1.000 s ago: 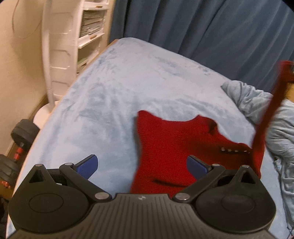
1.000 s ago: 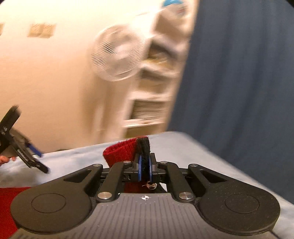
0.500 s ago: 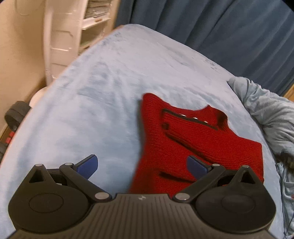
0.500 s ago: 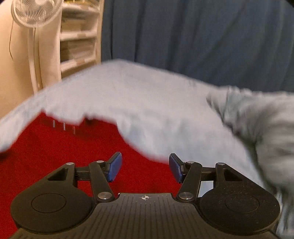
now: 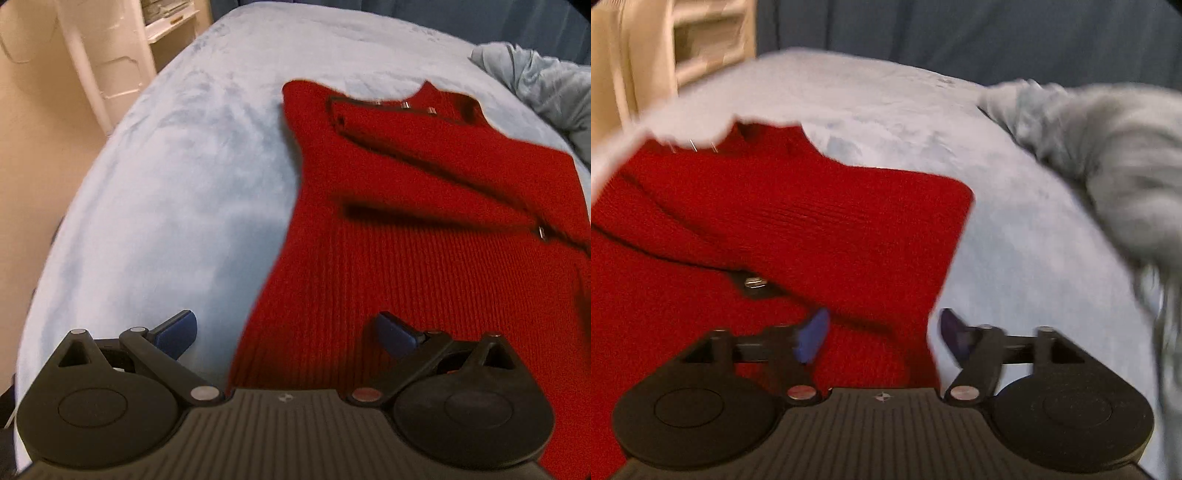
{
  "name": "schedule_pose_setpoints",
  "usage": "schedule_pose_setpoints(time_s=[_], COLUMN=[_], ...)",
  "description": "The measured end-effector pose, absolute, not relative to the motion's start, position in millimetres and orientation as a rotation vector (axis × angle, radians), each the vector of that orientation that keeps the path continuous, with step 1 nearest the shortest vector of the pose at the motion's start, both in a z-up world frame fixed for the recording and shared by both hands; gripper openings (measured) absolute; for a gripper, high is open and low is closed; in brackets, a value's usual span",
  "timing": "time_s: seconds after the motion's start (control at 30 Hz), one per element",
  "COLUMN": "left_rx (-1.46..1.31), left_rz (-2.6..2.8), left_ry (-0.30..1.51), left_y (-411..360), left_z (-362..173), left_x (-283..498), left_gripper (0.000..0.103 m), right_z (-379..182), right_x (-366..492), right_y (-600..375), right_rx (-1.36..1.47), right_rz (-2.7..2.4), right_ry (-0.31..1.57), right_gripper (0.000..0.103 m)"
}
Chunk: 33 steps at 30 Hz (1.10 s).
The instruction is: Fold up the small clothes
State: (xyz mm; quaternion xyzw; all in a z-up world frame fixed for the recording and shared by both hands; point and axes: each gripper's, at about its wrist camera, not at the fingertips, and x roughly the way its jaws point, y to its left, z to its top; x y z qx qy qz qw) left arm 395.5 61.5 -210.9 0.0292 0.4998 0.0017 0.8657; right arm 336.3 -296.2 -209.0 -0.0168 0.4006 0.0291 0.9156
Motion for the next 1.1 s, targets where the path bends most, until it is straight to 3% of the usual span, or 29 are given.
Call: schedule_pose_setpoints(time_s=[0.33, 0.73, 1.1], left_rx=[0.098, 0.099, 0.103], left_rz=[0.064, -0.018, -0.027], left_ry=[1.109, 0.988, 0.938], left_y=[32, -5, 1], left_z=[-166, -79, -63], left_x=[258, 126, 68], left_gripper=[0.103, 0.103, 0.103], right_z=[-154, -65, -52], right_x=[145, 51, 0], right_y=[-259, -224, -207], right_rx=[0.014, 0.042, 0.029], right_rz=[0.089, 0.185, 0.200], right_ry=[0.885, 0.719, 0.688], right_gripper=[0.086, 0.086, 0.086])
